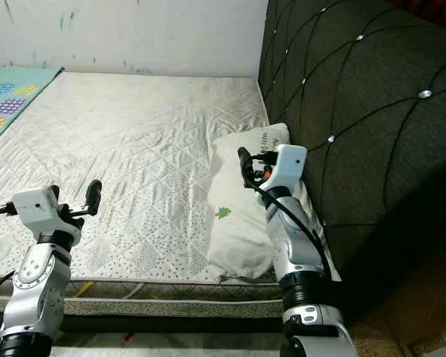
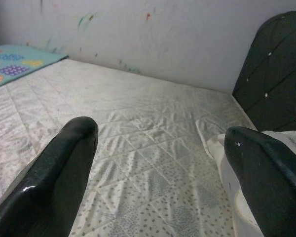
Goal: Clean up the room
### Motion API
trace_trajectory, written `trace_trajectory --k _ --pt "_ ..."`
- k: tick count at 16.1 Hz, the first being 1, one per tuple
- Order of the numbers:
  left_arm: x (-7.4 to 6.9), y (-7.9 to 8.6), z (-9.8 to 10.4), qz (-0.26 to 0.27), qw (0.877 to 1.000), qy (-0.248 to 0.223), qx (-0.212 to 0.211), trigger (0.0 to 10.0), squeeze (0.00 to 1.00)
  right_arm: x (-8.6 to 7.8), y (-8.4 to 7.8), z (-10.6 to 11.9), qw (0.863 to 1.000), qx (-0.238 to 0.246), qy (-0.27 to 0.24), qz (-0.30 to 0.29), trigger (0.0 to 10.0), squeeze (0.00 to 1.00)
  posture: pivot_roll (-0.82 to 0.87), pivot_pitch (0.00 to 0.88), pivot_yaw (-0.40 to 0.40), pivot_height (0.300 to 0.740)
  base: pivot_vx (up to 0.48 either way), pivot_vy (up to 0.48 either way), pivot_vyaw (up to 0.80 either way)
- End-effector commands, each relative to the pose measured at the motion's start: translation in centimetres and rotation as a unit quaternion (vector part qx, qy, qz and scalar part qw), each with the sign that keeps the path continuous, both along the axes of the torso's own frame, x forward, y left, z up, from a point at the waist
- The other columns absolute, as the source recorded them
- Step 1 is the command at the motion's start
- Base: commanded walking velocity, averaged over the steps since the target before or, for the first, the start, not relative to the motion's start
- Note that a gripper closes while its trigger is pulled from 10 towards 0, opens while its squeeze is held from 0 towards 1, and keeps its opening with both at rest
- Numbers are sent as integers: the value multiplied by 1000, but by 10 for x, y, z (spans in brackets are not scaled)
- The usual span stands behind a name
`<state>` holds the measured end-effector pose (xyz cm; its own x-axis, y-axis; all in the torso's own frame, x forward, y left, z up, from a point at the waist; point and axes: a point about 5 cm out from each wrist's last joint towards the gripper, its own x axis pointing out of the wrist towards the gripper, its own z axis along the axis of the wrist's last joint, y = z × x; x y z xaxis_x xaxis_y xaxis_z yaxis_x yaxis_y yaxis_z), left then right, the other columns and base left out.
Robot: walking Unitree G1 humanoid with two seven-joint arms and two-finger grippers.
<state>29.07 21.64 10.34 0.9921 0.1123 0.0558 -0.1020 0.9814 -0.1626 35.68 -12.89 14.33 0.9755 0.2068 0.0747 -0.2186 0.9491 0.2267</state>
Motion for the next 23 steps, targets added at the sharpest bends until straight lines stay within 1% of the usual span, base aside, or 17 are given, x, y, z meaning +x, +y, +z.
trace_trajectory --k 1,2,3,6,7,8,9,10,11,12,13,14,15,17,19,20,23 --pt "2 1 6 1 1000 -8 -10 10000 0 3 4 6 1000 -12 -8 6 10000 0 -80 0 16 740 0 0 0" --pt "9 -8 10 -8 1000 -15 -23 10000 0 2 2 2 999 -36 -3 6 10000 0 -84 0 18 740 0 0 0" --pt "11 -13 8 -12 1000 -10 -24 10000 0 1 1 1 999 -47 -3 7 10000 0 -89 0 21 740 0 0 0" --pt "8 -29 -10 -50 998 25 -19 10000 0 -4 9 -4 993 -113 -3 33 10000 0 -131 0 51 740 0 0 0" --pt "7 -30 -13 -56 998 31 -13 10000 0 -7 10 -3 991 -127 -15 41 10000 0 -137 0 50 740 0 0 0" --pt "10 -32 -18 -67 997 41 -16 10000 0 -20 19 -13 981 -161 -37 103 10000 0 -137 0 45 740 0 0 0" --pt "8 -33 -19 -69 997 43 -9 10000 0 -29 16 -26 980 -163 -20 108 10000 0 -114 0 29 740 0 0 0" --pt "5 -30 -19 -60 997 42 -5 10000 0 -35 12 -37 987 -142 2 80 10000 0 -96 0 9 740 0 0 0" --pt "-3 -26 -18 -57 997 41 -14 10000 0 -41 10 -40 990 -133 -1 55 10000 0 -86 0 -6 740 0 0 0" --pt "-11 -22 -22 -56 997 43 -16 10000 0 -44 10 -44 994 -103 8 38 10000 1000 -82 0 -14 740 0 0 0" --pt "-16 -18 -26 -39 998 50 -21 10000 0 -43 7 -47 995 -97 18 1 10000 1000 -77 0 -22 740 0 0 0" --pt "-21 -14 -27 -20 998 51 -37 10000 0 -43 -1 -48 993 -104 22 -40 10000 498 -78 0 -25 740 0 0 0" --pt "-24 -15 -26 -16 998 49 -40 10000 0 -43 -5 -50 992 -108 24 -52 10000 0 -82 0 -24 740 0 0 0" --pt "-27 -28 -30 -38 997 55 -33 10000 0 -45 -10 -58 991 -126 32 -43 10000 0 -84 0 -33 740 0 0 0" --pt "-26 -27 -31 -34 996 62 -52 10000 0 -44 -19 -57 987 -138 30 -79 10000 0 -89 0 -37 740 0 0 0" --pt "-26 -31 -31 -38 996 65 -55 10000 0 -46 -20 -58 988 -125 32 -82 10000 1000 -91 0 -39 740 0 0 0" --pt "-27 -33 -30 -41 995 68 -57 10000 0 -48 -22 -61 988 -111 43 -101 10000 1000 -94 0 -36 740 0 0 0"
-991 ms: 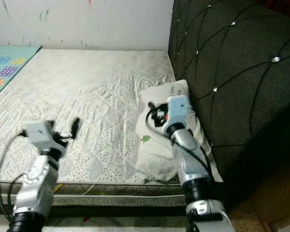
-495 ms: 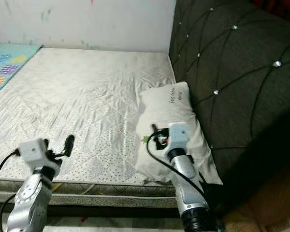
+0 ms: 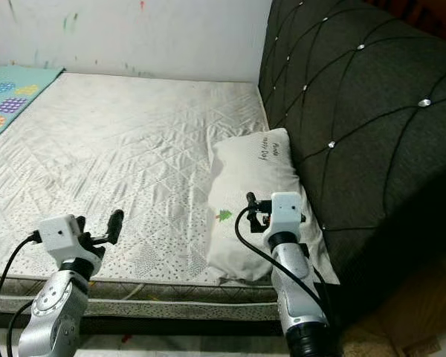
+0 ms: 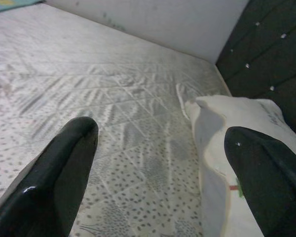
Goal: Clean up the room
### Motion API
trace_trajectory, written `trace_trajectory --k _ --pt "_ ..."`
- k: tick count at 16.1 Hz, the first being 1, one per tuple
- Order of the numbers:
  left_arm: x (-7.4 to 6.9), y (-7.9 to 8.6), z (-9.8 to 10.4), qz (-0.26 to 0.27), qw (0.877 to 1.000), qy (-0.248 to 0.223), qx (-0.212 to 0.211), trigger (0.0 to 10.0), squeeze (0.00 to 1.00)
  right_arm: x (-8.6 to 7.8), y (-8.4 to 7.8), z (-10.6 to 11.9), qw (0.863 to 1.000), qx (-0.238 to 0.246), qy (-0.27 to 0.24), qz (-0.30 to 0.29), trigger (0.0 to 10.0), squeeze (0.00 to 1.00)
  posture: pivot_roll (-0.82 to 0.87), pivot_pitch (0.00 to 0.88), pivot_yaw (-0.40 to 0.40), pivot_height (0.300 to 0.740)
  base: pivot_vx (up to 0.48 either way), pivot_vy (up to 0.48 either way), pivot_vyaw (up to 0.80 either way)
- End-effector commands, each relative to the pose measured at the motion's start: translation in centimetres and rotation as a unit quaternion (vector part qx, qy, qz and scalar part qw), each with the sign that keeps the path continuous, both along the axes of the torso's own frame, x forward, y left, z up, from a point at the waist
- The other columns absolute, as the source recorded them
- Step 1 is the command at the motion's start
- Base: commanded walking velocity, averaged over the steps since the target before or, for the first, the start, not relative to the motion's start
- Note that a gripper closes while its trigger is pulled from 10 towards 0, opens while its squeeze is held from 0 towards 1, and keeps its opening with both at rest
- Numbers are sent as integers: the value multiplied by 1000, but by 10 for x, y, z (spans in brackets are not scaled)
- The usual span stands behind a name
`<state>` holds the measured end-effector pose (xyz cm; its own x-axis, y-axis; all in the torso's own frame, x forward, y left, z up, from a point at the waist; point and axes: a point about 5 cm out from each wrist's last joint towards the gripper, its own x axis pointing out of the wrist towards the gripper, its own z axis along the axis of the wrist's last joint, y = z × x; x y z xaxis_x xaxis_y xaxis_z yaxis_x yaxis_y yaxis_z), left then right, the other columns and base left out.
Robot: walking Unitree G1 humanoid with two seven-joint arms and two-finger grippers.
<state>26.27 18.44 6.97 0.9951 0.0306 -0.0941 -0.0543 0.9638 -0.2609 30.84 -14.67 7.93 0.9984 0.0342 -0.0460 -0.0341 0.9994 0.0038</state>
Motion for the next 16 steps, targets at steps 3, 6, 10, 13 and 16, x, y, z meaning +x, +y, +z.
trace_trajectory --k 3,6,10,13,16 --pt "2 0 4 -2 1000 0 -1 10000 0 2 2 2 1000 6 -4 -2 10000 839 -84 0 -37 740 0 0 0" --pt "2 1 4 1 1000 3 -3 10000 0 2 4 1 1000 7 3 1 10000 0 -87 0 -35 740 0 0 -202" --pt "8 -2 3 -4 1000 10 -15 10000 0 5 10 1 1000 13 2 19 10000 0 -99 0 -19 740 0 0 -800" --pt "10 -2 4 -4 1000 10 -18 10000 0 6 11 1 1000 18 5 19 10000 0 -100 0 -20 740 0 0 0" --pt "11 -2 4 -3 1000 11 -19 10000 0 7 11 0 999 22 10 22 10000 0 -94 0 -28 740 0 0 0"
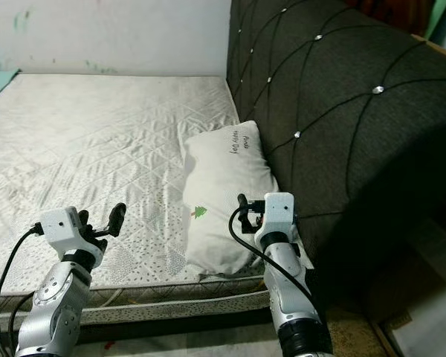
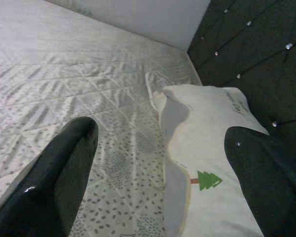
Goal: Clean up the room
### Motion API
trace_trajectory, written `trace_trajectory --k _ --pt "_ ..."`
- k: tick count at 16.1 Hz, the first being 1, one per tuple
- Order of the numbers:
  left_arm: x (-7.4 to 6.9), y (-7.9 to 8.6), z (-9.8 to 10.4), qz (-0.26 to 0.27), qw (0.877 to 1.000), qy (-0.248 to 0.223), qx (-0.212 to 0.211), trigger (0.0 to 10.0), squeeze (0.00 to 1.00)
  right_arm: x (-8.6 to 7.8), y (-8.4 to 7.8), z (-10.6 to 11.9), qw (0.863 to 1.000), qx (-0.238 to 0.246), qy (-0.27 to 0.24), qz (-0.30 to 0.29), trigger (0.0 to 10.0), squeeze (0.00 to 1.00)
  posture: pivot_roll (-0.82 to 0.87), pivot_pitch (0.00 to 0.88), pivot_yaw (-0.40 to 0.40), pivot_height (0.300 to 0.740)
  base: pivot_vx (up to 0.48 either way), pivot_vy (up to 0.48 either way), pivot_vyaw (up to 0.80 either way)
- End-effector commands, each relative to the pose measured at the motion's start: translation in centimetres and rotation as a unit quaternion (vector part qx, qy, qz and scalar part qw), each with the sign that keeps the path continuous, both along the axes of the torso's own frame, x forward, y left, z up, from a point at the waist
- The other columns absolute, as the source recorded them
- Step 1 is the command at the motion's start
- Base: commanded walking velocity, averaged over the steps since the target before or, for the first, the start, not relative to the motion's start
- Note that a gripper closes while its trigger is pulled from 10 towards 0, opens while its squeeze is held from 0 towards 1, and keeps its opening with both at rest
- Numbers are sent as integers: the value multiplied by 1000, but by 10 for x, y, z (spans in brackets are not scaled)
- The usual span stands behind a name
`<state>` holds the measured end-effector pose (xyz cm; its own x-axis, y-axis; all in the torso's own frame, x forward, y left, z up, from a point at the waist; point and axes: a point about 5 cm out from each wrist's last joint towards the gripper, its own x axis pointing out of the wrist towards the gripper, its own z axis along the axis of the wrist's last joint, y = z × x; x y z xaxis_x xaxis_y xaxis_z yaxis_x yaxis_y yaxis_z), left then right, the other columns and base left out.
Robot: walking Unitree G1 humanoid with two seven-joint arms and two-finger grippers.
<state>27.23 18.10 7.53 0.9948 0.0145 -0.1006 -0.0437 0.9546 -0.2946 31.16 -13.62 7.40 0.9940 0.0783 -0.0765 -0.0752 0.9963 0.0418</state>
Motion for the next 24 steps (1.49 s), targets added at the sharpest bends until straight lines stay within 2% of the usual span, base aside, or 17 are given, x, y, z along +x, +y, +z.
trace_trajectory --k 1,6,10,24 --pt "1 2 -1 4 1000 8 -1 10000 0 5 0 5 1000 6 -5 0 10000 0 -93 0 -29 740 0 0 0" --pt "2 0 -1 2 1000 8 2 10000 0 5 -2 3 1000 9 1 -3 10000 0 -91 0 -37 740 0 0 0" --pt "6 -1 0 2 1000 2 6 10000 0 10 -1 3 1000 9 5 1 10000 0 -87 0 -44 740 0 263 0" --pt "13 -2 2 6 1000 -5 11 10000 0 17 -3 2 1000 9 9 1 10000 0 -95 0 -46 740 0 458 0"
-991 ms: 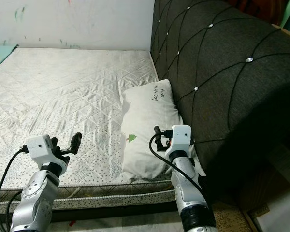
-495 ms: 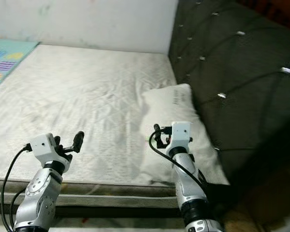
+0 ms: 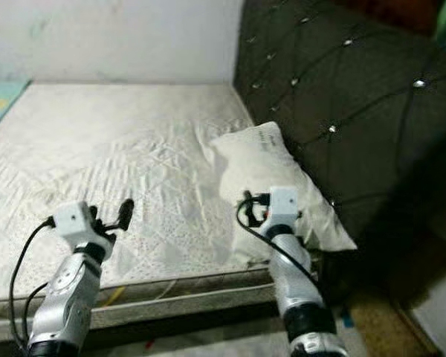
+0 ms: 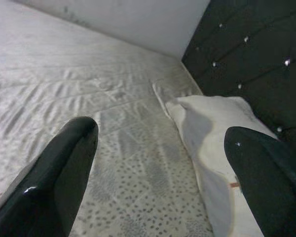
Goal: Clean up the room
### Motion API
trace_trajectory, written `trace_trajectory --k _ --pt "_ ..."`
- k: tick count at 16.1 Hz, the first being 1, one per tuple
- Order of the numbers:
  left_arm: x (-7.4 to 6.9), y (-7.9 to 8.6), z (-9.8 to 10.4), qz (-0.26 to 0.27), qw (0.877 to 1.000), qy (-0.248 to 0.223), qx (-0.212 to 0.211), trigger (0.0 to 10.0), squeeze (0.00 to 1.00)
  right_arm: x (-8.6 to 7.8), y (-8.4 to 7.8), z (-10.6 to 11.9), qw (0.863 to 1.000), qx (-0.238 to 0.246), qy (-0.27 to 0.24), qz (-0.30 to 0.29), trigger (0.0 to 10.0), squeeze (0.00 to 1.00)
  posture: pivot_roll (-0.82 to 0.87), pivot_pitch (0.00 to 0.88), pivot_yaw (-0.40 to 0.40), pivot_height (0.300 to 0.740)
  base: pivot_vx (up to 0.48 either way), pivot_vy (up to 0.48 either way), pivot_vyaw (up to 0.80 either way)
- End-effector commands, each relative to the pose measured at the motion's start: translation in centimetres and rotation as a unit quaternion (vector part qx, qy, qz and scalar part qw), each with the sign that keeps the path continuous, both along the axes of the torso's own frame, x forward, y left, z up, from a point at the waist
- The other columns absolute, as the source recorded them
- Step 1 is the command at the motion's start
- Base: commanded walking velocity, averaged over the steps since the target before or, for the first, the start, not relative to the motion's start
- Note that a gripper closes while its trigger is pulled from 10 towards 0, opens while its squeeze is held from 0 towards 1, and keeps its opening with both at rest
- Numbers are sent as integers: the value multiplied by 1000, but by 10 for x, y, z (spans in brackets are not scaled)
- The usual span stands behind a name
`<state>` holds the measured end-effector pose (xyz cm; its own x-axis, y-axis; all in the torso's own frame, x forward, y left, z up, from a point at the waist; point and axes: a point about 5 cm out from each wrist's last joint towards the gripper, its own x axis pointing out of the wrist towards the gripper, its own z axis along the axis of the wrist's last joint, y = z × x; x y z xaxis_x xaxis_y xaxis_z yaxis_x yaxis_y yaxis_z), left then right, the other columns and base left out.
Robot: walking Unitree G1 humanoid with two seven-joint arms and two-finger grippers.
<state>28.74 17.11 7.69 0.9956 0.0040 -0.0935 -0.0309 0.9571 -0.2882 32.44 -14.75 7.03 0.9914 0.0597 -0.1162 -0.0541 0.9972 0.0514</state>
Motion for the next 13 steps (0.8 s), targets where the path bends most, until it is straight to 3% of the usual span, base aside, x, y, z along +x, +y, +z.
trace_trajectory --k 1,4,13 --pt "-2 7 1 11 1000 -7 1 10000 0 4 8 6 1000 5 -11 11 10000 0 -97 0 -50 740 0 0 0" --pt "-3 7 1 12 1000 -12 -22 10000 0 4 8 6 1000 4 -10 12 10000 0 -101 0 -50 740 99 0 0" --pt "-4 7 1 9 999 -16 -27 10000 0 4 8 4 1000 5 -7 15 10000 0 -102 0 -50 740 408 0 0"
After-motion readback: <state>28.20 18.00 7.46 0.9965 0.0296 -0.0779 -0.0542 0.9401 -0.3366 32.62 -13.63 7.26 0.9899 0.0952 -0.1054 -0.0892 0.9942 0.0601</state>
